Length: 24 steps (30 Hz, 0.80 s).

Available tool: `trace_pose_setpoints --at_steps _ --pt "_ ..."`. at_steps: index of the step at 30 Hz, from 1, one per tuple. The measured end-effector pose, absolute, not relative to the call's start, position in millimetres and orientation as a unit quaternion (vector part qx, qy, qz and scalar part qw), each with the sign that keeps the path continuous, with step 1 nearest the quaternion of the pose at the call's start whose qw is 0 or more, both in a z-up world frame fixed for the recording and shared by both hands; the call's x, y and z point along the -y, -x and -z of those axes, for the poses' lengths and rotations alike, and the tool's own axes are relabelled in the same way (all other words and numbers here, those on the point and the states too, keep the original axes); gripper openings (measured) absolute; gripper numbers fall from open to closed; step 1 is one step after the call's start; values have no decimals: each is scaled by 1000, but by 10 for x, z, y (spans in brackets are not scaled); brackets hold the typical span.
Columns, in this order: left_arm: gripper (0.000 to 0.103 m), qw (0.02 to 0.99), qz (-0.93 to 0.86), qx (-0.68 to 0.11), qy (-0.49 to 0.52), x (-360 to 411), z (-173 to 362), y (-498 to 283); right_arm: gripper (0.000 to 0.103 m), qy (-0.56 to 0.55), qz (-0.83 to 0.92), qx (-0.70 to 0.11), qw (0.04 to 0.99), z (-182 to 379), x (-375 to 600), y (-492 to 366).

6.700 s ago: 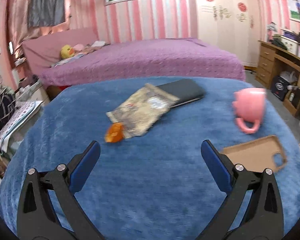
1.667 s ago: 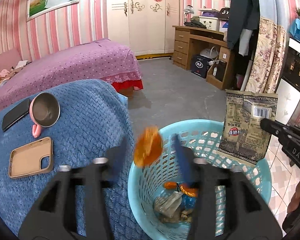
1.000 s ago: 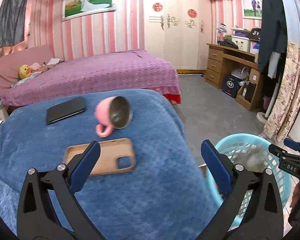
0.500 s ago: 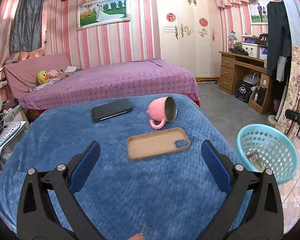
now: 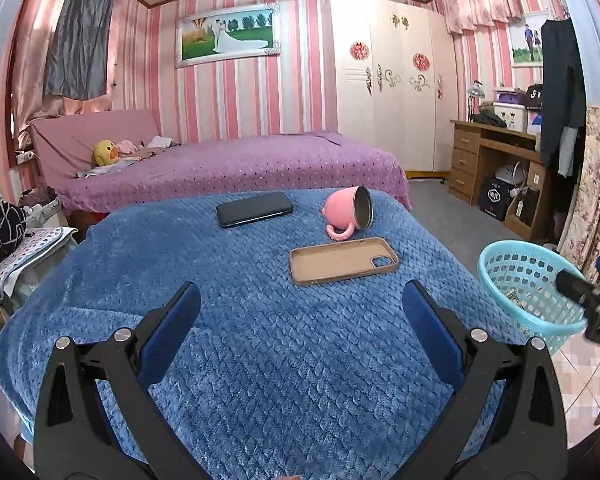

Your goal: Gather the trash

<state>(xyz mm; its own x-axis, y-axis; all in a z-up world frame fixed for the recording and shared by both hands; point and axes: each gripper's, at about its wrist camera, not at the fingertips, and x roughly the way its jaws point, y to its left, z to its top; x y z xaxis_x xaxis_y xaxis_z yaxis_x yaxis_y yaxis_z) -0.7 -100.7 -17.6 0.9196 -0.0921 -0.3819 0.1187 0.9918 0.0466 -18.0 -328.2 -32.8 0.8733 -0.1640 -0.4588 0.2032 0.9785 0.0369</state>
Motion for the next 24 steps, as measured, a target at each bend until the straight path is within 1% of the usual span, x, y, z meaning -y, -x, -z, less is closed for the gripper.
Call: trace_pose_setpoints --at_steps 7,24 --pt "98 979 66 -188 -33 1026 205 17 98 -20 114 -210 971 277 3169 284" --pt "97 979 77 -187 -33 1008 226 7 98 -2 110 -196 974 231 3119 225"
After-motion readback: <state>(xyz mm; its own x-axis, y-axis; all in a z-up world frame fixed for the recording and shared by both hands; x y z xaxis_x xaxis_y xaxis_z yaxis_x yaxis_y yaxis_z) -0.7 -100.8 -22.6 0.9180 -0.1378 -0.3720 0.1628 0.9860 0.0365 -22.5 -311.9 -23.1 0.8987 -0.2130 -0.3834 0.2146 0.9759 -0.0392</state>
